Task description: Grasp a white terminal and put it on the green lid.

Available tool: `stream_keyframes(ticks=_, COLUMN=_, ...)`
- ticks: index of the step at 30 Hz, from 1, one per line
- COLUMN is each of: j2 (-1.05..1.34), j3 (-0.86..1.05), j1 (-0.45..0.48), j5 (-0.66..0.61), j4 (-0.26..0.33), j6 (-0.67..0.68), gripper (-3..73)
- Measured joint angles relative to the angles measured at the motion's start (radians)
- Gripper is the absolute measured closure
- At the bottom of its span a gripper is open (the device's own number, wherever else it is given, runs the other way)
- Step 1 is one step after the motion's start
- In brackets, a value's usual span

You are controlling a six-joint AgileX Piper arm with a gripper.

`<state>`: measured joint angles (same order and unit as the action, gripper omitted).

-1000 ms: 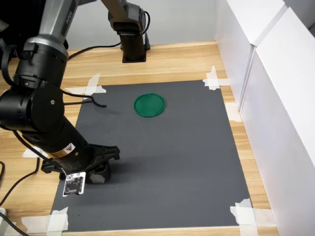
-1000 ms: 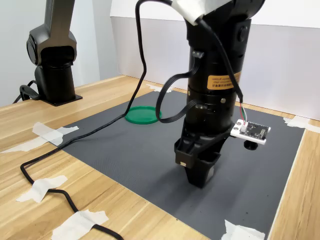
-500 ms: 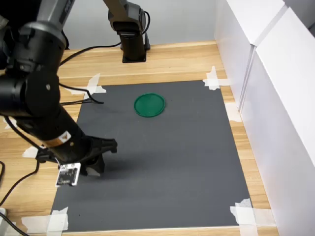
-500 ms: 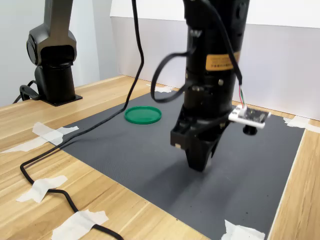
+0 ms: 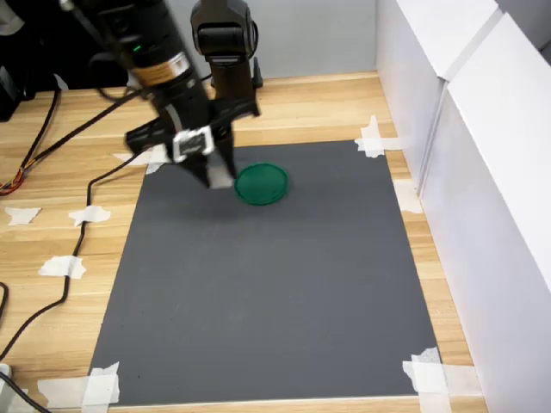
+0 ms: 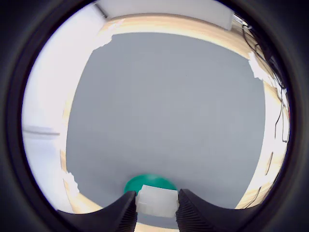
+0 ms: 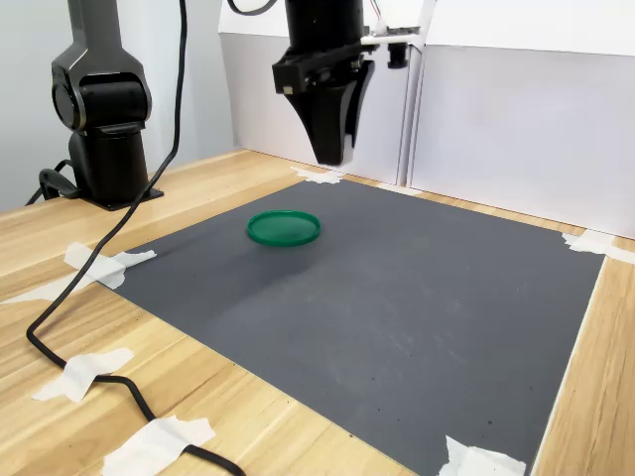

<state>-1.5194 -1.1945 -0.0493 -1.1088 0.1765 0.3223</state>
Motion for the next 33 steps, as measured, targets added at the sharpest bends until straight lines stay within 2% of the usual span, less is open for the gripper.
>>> stream_keyframes(ticks=4, j2=0.108, j3=0.195, j1=-0.049, j5=0.059, j4=-0.001, j6=-0.002, gripper=38.4)
stream_keyframes(ticks=12, j2=0.173, j3=0.43, j1=-0.06, j5=0.222, j4=-0.001, j6=0.034, gripper=38.4)
stream_keyframes(ticks=21, j2=0.065, j3=0.446, j1=-0.06, j5=0.369, j4=-0.003, j6=0.048, gripper=38.4)
stream_keyframes(ticks=27, j2=0.012, j3=0.446, j1=-0.06, j5=0.394, j4=-0.003, j6=0.054, gripper=38.4)
stream_keyframes(ticks=33, j2=0.0, j3=0.446, j1=-0.06, j5=0.4, j4=0.003, j6=0.123, gripper=38.1)
